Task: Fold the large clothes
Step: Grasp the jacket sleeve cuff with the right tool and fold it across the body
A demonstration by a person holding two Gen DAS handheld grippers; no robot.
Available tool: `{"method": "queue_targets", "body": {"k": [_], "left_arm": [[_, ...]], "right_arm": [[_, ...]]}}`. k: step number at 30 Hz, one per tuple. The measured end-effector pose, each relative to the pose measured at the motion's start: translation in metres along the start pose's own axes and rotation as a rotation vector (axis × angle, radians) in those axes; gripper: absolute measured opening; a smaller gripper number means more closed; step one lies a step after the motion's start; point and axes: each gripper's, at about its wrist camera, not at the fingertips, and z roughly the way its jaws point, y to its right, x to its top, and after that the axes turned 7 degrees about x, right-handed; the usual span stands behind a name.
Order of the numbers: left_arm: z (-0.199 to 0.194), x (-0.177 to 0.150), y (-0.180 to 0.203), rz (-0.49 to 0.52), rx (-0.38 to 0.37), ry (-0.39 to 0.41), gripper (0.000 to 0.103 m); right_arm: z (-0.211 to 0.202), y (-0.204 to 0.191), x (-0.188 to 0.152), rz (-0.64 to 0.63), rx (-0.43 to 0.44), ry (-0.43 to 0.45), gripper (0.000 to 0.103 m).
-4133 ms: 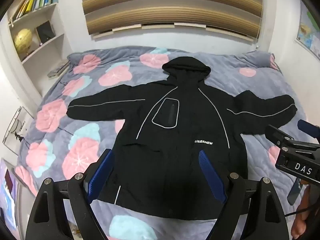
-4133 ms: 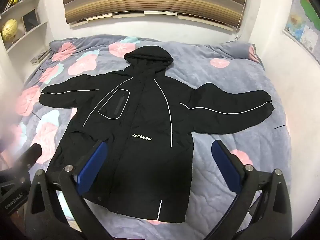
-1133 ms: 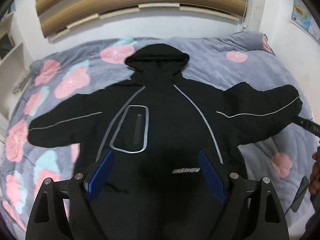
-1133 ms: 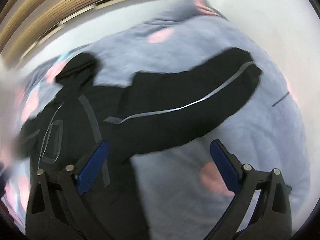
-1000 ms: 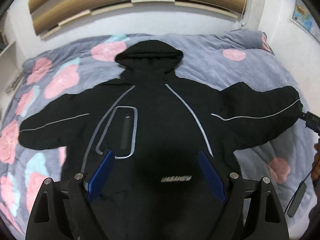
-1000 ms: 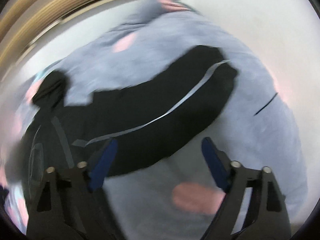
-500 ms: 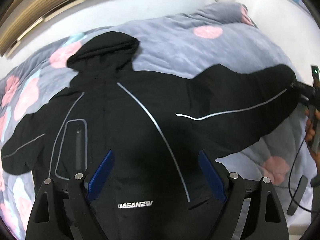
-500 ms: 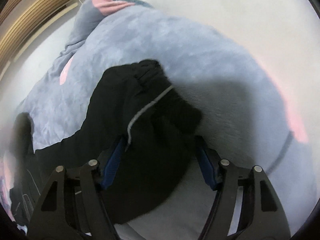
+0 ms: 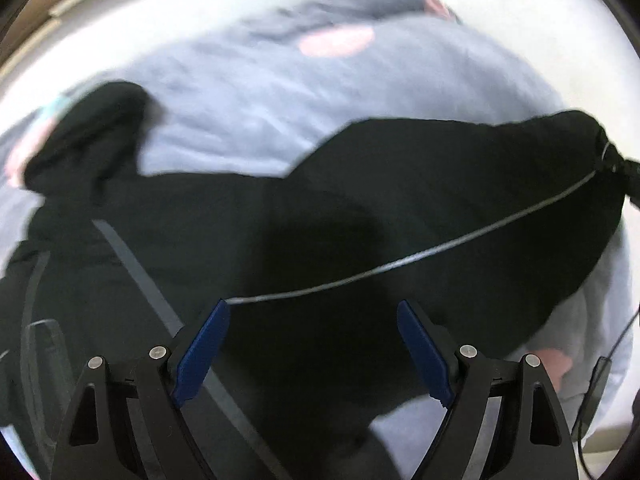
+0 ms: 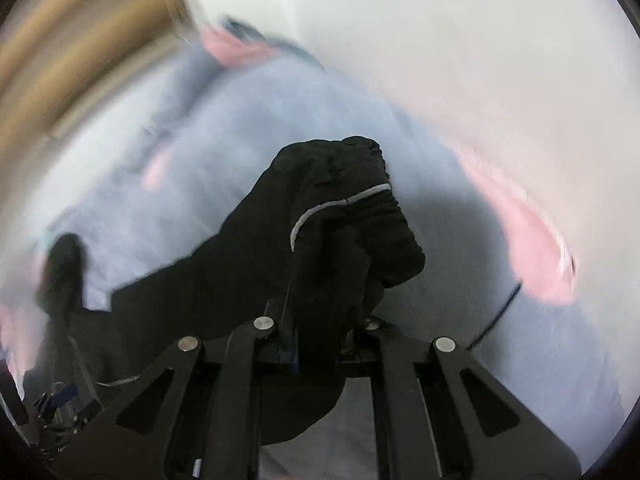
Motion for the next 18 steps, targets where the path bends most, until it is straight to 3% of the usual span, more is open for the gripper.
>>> {"method": "queue_targets", "body": {"k": [4, 8, 11, 15, 18], "left_arm": [[0.069, -0.002, 0.019, 0.021, -0.003, -0.137, 0.087], [0.086, -0.007, 0.026, 0.061, 0.007, -0.150, 0.089], [0.069, -0.007, 0.019, 0.048, -0.027, -0.139, 0.088], [0.018, -0.017, -0.016, -0.009, -0.042, -0.067, 0.087], [-0.029, -0.035, -0.064, -0.094, -0.031, -0.007, 0.087]], "right_arm": [[0.034, 0.024, -0.010, 0.063, -0.008, -0.079, 0.010], [0.037, 0.021, -0.006, 0.067, -0.043, -0.114, 0.011], [0.031, -0.001, -0.008, -0.010, -0.105, -0.112, 0.010], [-0.012, -0.042, -0.014, -0.094, -0.038, -0.043, 0.010], [-0.039, -0.091, -0.028, -0.203, 0.011, -0.010, 0.010]]}}
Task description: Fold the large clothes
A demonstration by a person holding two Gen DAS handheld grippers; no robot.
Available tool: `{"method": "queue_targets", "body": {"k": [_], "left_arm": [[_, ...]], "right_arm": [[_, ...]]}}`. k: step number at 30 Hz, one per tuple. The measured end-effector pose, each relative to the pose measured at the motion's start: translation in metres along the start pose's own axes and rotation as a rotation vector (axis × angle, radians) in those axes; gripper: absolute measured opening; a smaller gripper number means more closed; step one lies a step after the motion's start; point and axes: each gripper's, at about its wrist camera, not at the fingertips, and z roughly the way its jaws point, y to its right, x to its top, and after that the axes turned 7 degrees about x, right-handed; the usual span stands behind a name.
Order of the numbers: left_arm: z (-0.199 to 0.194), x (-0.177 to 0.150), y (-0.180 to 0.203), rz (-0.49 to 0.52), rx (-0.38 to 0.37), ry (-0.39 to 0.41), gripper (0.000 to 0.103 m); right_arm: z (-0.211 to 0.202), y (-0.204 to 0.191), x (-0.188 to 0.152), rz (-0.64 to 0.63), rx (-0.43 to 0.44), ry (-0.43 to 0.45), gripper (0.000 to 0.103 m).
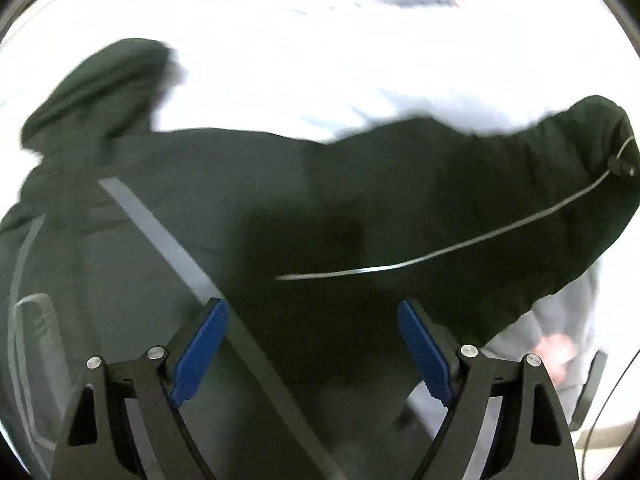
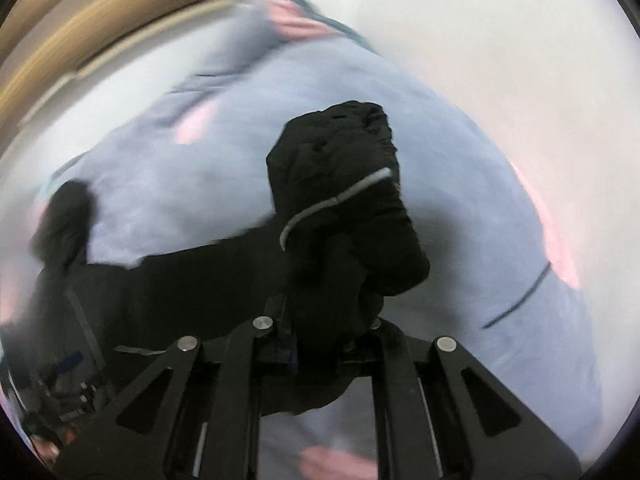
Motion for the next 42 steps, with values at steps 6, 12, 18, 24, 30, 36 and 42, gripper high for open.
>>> {"method": "queue_targets", "body": {"k": [6, 12, 18, 24, 30, 36, 42], "left_arm": [[-0.068, -0.032, -0.105, -0.126, 0.079, 0.052, 0.087], [-0.093, -0.083, -0.183, -0.194, 0.190, 0.015, 0.087], [-0.104, -0.143, -0.253, -0.352, 0.234, -0.019, 0.087], [-0.099, -0.170, -0.291, -0.469, 0.267, -0.056, 0.087], [-0.093, -0.169, -0.303, -0.464, 0.287, -0.051, 0.087], [-0.088, -0.156, -0.310, -0.449, 0.259, -0.035, 0.087], [-0.076, -0.124, -0.314, -0.434, 0.119, 0.027, 0.087]], "right_arm": [[-0.007, -0.127, -0.023, -0.198, 0.140, -0.030, 0.010], [0.006, -0.251, -0.053, -0.412, 0.220, -0.069, 0.010], [0.043, -0.372, -0.098, -0.598, 0.347, -0.170, 0.015], [0.118, -0.466, -0.171, -0.738, 0.367, -0.296, 0.015], [0.179, -0.496, -0.215, -0.803, 0.314, -0.411, 0.038], [0.163, -0.495, -0.203, -0.787, 0.441, -0.472, 0.060], [0.097, -0.417, -0.135, -0.622, 0.531, -0.337, 0.068]]}}
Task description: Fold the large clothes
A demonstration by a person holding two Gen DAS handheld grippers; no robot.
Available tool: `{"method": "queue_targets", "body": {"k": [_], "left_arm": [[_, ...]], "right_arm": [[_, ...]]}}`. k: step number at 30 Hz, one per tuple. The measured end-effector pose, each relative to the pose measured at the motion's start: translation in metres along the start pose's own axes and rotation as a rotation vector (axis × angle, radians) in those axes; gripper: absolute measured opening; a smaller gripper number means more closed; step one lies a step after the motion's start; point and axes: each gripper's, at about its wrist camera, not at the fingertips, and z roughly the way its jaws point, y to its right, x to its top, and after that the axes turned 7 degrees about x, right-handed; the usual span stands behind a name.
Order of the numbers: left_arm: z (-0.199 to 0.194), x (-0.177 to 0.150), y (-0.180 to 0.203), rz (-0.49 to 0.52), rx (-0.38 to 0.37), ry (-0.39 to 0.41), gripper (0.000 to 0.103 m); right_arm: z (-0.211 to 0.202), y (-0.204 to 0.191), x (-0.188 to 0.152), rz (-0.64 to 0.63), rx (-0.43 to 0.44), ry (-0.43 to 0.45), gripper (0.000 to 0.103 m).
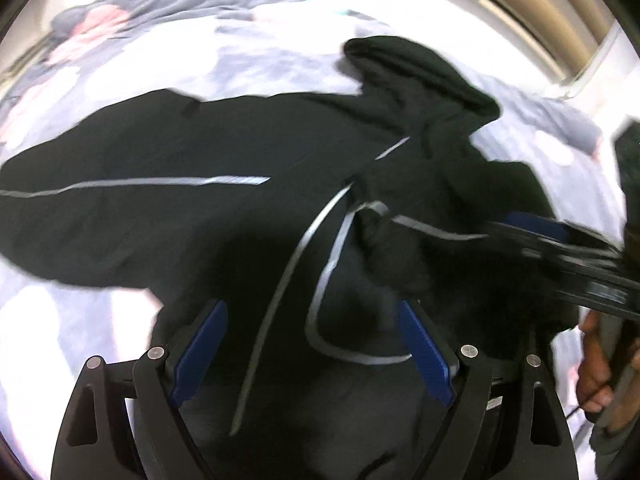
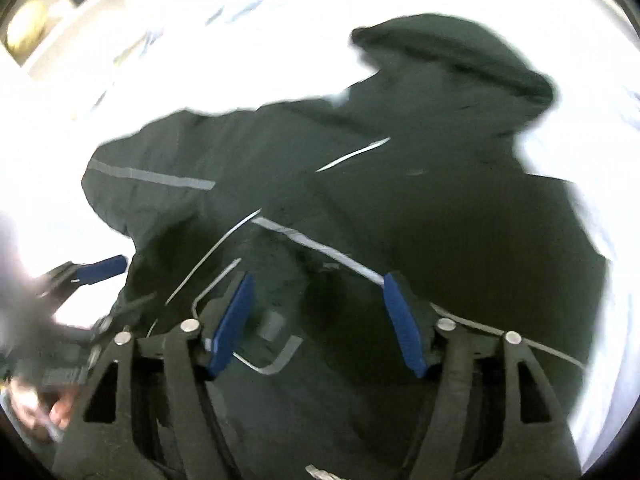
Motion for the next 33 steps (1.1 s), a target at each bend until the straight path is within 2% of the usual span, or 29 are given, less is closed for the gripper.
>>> {"method": "queue_targets", "body": {"k": [3, 6, 8, 12, 14, 15, 16, 17, 19, 22, 24, 27, 30, 31, 32, 33], "left_arm": [[0.023, 0.020, 0.004, -0.012, -0.118, -0.017, 0.087], [0.048, 0.036, 0.004, -0.030, -0.169, -0.032, 0.087], [0.071, 0.048, 0.007, -0.044, -0.182, -0.058, 0.087], [0.110, 0.060, 0.014, -0.051, -0.158, -0.107, 0.087], [0.112, 0.066, 0.018, -0.041, -0.160, -0.073, 0.063], [0.112, 0.069, 0.021, -0.035, -0.180, -0.074, 0.025], [0.113, 0.074, 0.023, -0.040, -0.190, -0.092, 0.023], [0.106, 0.077, 0.025, -0.037, -0.198, -0.076, 0.021], [0.079, 0.086, 0.027, -0.012, -0.229, -0.007, 0.019], [0.031, 0.104, 0.022, 0.008, -0.229, 0.102, 0.019], [0.011, 0.115, 0.009, -0.001, -0.230, 0.145, 0.019], [0.013, 0.123, -0.015, -0.017, -0.180, 0.131, 0.019], [0.061, 0.112, -0.035, -0.028, -0.099, -0.022, 0.019], [0.082, 0.104, -0.037, -0.013, -0.046, -0.078, 0.019], [0.098, 0.094, -0.038, 0.015, 0.016, -0.116, 0.019], [0.108, 0.086, -0.037, 0.035, 0.041, -0.130, 0.019]], "right_arm": [[-0.034, 0.045, -0.018, 0.078, -0.104, 0.044, 0.068], [-0.045, 0.087, -0.038, 0.152, -0.212, 0.039, 0.068], [-0.050, 0.115, -0.053, 0.232, -0.226, 0.008, 0.067], [-0.045, 0.134, -0.072, 0.299, -0.207, -0.015, 0.067], [-0.042, 0.139, -0.076, 0.301, -0.206, -0.026, 0.067], [-0.038, 0.140, -0.076, 0.302, -0.203, -0.033, 0.067], [-0.036, 0.140, -0.075, 0.303, -0.205, -0.040, 0.068], [-0.036, 0.140, -0.075, 0.304, -0.205, -0.042, 0.068], [-0.038, 0.143, -0.075, 0.306, -0.196, -0.040, 0.067], [-0.050, 0.142, -0.074, 0.323, -0.162, -0.016, 0.068], [-0.058, 0.139, -0.068, 0.320, -0.139, 0.015, 0.068], [-0.049, 0.136, -0.060, 0.307, -0.143, 0.015, 0.068], [-0.019, 0.138, -0.056, 0.320, -0.148, -0.015, 0.068], [-0.008, 0.138, -0.059, 0.321, -0.170, -0.034, 0.067], [0.009, 0.140, -0.059, 0.323, -0.200, -0.069, 0.067], [0.028, 0.142, -0.061, 0.323, -0.226, -0.120, 0.067]]}}
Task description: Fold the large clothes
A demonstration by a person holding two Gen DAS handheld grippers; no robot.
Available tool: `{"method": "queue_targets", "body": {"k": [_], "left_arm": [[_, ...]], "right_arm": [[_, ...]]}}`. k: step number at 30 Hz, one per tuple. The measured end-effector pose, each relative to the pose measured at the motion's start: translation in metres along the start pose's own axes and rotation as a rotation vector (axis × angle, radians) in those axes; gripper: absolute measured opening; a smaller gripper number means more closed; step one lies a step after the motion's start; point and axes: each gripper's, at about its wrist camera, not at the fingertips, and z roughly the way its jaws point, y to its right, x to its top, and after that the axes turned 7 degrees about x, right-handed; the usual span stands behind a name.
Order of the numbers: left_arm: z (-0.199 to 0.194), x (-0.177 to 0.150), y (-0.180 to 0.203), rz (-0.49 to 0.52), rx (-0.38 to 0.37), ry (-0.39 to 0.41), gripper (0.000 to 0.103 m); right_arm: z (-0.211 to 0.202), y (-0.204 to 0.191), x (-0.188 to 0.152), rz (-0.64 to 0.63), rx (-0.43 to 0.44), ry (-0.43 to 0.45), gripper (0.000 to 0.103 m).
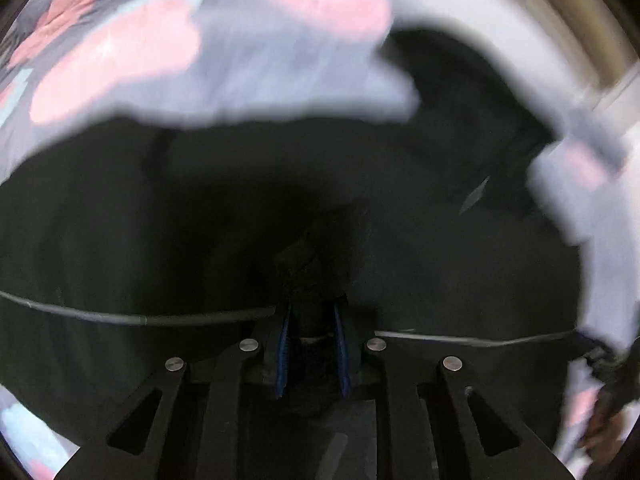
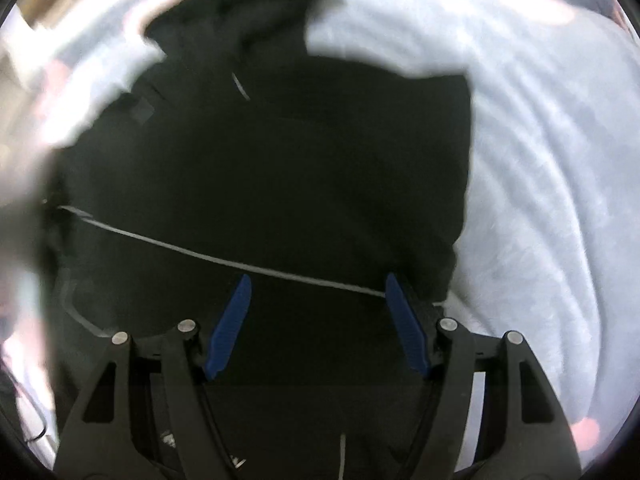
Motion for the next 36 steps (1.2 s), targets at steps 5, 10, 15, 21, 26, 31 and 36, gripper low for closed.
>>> {"method": "queue_targets", "body": {"k": [5, 10, 15, 21, 26, 31, 36], "left_arm": [[-0.003, -0.005, 0.003, -0.025, 0.033, 0.030, 0.023], [-0.053, -0.018, 0.013, 0.023, 0.146, 0.149, 0.037], [-0.098, -0.034, 0.022, 0.032, 0.147, 0.267, 0.046], [-0.070, -0.034, 0.059, 0.082, -0.032, 0.183, 0.050], [0.005, -0.035, 0.070, 0.072, 0.057, 0.046, 0.050], [-0.020, -0.038, 0.059, 0.013, 0.019, 0.064, 0.050], [-0.085, -0.074, 0.028, -0.062, -0.009, 0.135, 0.050]], "right_arm": [[0.038, -0.007, -0.001, -0.025, -0.059, -0.043, 0.074], [0.011, -0.012, 0.014, -0.026, -0.036, -0.029, 0.068], [-0.025, -0.026, 0.048, -0.093, -0.075, 0.151, 0.069], [0.041, -0.006, 0.080, 0.022, -0.106, 0.040, 0.069], [0.063, -0.008, 0.082, 0.009, -0.144, 0.025, 0.075], [0.053, -0.010, 0.073, -0.023, -0.145, 0.007, 0.077], [-0.003, -0.026, 0.016, 0.000, -0.025, 0.036, 0.076]]}}
